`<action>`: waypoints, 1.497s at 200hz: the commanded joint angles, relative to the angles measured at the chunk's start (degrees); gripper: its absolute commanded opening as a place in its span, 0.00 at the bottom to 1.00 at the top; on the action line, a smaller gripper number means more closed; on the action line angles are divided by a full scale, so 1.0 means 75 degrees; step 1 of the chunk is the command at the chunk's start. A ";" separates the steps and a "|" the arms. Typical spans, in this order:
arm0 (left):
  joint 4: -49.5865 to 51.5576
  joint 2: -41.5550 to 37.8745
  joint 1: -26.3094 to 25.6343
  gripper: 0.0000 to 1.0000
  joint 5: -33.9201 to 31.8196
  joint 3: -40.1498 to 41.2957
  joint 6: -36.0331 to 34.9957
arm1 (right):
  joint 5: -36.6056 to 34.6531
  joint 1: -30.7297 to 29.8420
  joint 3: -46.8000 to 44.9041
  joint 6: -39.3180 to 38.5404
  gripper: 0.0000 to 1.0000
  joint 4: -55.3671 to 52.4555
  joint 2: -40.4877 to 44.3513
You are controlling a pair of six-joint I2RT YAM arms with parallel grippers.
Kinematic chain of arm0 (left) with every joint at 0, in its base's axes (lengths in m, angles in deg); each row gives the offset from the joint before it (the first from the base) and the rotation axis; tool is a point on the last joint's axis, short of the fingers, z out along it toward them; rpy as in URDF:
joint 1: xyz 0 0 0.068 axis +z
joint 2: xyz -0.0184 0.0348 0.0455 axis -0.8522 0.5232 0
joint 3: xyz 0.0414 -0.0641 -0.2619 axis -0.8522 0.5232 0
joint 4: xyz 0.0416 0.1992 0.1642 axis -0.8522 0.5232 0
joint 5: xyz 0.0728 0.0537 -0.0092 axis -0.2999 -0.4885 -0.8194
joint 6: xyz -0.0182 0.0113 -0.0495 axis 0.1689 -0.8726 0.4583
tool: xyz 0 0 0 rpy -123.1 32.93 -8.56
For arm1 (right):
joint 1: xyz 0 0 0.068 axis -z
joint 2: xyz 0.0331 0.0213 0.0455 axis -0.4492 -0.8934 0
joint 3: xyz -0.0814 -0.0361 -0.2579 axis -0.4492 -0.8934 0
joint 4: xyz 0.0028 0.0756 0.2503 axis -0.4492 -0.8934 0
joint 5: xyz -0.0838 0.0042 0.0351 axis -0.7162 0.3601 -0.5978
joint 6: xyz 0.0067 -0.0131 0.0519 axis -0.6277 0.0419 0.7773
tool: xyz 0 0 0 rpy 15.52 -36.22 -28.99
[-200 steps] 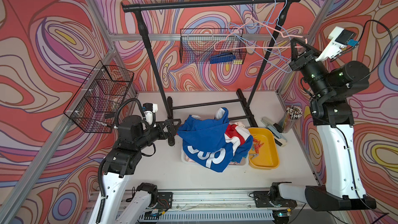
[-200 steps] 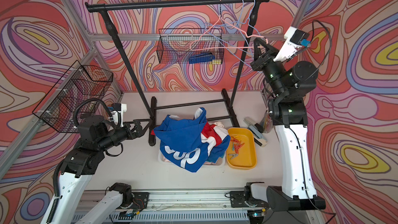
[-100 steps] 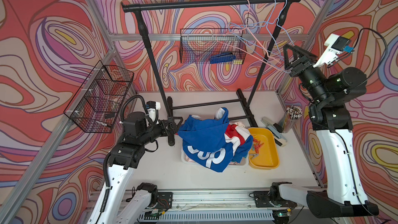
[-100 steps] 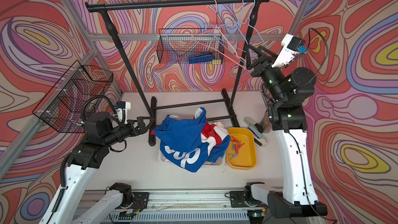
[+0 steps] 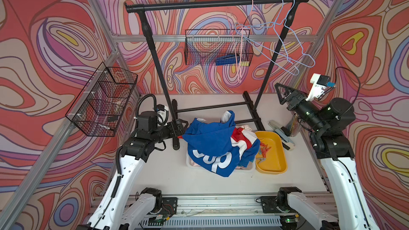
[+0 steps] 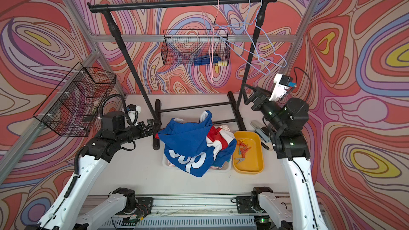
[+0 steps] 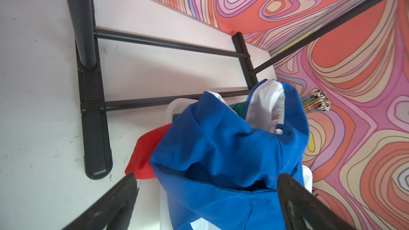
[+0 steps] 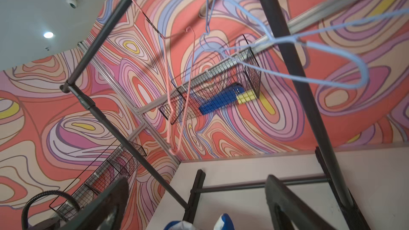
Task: Remove the clothespins securing jackets to the hanger
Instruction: Place the hanger at the clothesline, then adjust the jacket in the basket.
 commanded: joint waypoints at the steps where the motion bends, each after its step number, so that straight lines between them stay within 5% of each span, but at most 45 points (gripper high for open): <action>1: -0.0151 0.0259 -0.0082 1.00 -0.0298 0.0180 -0.0040 | 0.0073 -0.0007 -0.1046 0.0256 0.97 -0.0659 0.0242; 77: -0.0594 0.1517 -0.0931 1.00 -0.0744 -0.0088 -0.0205 | 0.0442 -0.0271 -0.3653 0.0899 0.95 -0.0459 0.0649; 153: -0.0326 0.2494 -0.1844 0.98 -0.0604 -0.0393 -0.0778 | -0.0604 -0.1870 -0.4790 0.1416 0.88 -0.1073 0.0881; 189: -0.0233 0.2791 -0.2464 0.64 -0.0466 -0.0559 -0.1019 | -0.0680 -0.2420 -0.4893 0.1685 0.72 -0.0295 0.0391; 212: -0.0248 0.3148 -0.2831 0.21 -0.0388 -0.0652 -0.0888 | -0.0683 -0.2743 -0.4837 0.1792 0.61 0.0443 -0.0316; 231: -0.0340 0.3545 -0.3150 0.00 -0.0398 -0.0709 -0.0635 | -0.0837 -0.3050 -0.4541 0.1826 0.53 0.0966 -0.1065; 299: -0.1858 0.4417 -0.3649 0.00 -0.0727 0.0833 0.0743 | -0.1501 -0.4125 -0.4297 0.2122 0.45 0.1683 -0.2890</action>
